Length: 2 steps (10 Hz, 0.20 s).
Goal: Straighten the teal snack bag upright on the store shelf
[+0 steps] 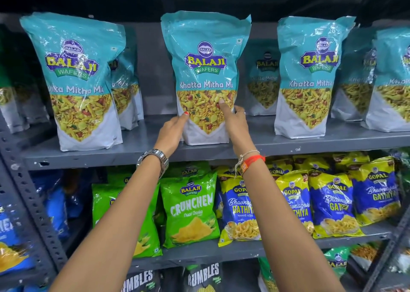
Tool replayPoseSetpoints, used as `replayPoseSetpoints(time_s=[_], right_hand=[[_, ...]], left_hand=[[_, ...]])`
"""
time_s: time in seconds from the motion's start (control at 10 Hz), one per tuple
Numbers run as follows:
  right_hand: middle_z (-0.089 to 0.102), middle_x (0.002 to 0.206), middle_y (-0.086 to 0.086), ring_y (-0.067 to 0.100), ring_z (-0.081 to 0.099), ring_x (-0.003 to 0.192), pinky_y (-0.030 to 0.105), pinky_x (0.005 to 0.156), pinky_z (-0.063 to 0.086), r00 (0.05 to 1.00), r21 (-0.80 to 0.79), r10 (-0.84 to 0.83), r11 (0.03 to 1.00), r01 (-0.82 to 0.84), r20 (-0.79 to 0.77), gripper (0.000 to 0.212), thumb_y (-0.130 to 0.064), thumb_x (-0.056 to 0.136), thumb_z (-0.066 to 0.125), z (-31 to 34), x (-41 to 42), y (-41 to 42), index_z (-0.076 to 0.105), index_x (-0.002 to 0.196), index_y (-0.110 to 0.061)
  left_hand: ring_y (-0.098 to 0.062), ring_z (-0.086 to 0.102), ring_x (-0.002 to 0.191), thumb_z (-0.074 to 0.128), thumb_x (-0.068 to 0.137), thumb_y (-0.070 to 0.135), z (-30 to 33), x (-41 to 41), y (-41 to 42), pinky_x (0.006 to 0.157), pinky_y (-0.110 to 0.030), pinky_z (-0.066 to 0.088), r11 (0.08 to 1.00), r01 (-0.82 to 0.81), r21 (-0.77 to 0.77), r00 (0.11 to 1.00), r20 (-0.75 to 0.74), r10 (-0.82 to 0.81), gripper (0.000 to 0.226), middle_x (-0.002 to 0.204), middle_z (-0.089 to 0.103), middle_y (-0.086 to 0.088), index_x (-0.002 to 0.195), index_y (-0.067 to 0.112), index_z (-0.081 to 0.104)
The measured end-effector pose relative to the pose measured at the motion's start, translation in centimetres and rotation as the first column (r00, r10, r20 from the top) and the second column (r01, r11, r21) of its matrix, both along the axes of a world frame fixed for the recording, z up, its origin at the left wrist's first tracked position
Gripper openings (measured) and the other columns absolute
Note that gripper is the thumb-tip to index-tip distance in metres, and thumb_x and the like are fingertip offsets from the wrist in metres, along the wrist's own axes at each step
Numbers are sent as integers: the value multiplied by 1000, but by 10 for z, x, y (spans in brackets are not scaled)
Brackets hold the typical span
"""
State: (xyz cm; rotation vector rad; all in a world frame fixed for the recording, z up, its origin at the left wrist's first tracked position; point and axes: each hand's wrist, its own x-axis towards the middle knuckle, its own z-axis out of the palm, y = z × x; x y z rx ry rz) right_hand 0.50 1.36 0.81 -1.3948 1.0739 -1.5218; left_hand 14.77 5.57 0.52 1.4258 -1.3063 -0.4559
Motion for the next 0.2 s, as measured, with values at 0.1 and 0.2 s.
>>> replayPoseSetpoints(time_s=[0.1,0.2], right_hand=[[51,139,10,28,47,129,41,108,37,1000,-1,22,1000,-22,2,66,-51,91,54,1,-1,-1,36,140,-10],[45,146,11,28,42,134,38,108,34,1000,-11,-3,1000,3,-1,70,-49,92,52,1,-3,4,30,145,-9]], left_hand=[[-29,51,115,37,94,41,0,2,-2,85,-30,31,1000,-5,-3,1000,-19,5,50,124,59,-15,115,2,58],[-21,48,111,35,94,42,1,-4,3,85,-30,31,999,-42,18,999,11,42,50,133,52,-12,126,7,50]])
